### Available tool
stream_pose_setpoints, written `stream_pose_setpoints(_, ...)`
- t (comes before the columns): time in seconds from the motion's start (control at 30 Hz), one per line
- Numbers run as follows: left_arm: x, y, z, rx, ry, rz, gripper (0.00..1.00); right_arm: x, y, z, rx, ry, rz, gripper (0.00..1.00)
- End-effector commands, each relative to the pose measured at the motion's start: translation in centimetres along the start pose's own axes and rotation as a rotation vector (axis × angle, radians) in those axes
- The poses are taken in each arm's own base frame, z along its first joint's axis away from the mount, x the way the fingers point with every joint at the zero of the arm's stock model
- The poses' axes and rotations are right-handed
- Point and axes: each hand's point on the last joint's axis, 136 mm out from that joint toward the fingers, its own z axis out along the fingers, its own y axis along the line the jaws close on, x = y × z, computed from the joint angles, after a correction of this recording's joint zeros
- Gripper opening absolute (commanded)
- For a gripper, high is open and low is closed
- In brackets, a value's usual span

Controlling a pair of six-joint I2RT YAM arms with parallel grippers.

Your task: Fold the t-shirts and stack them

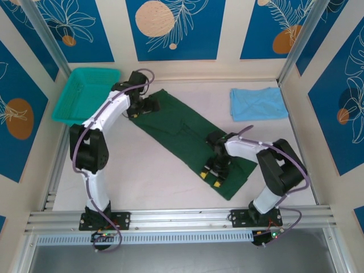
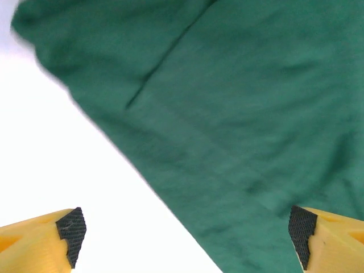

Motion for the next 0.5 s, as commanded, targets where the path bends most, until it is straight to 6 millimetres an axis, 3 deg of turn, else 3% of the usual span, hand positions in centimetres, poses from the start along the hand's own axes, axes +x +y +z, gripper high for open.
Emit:
stream_pose_setpoints(0.0,-0.4,-1.4,0.9,0.042,0.024,0.024,0.91,1.1,5.0,1.4,-0.050,0.024,-0.022,0.56)
stream_pose_setpoints(0.13,-2.1,-2.4,0.6,0.050,-0.003,0.033,0.91,2.6,9.9,2.1,-0.048,0.054,-0.126,0.56)
stream_pose_setpoints(0.3,-3.3,-2.5,0.3,0.041,-0.032,0.043,0.93,6.4,17.5,1.9,-0.201,0.076,-0.412,0.60)
stream_pose_setpoints(0.37,-3.4,-2.5,1.1,0.038,-0.019,0.061,0.93,7.2,18.5,1.0,-0.224,0.055,-0.479,0.61)
stream_pose_setpoints(0.47,-3.3,-2.9,3.7,0.038,0.034,0.090,0.92,7.2,17.4,-0.5,-0.196,0.031,-0.496,0.62)
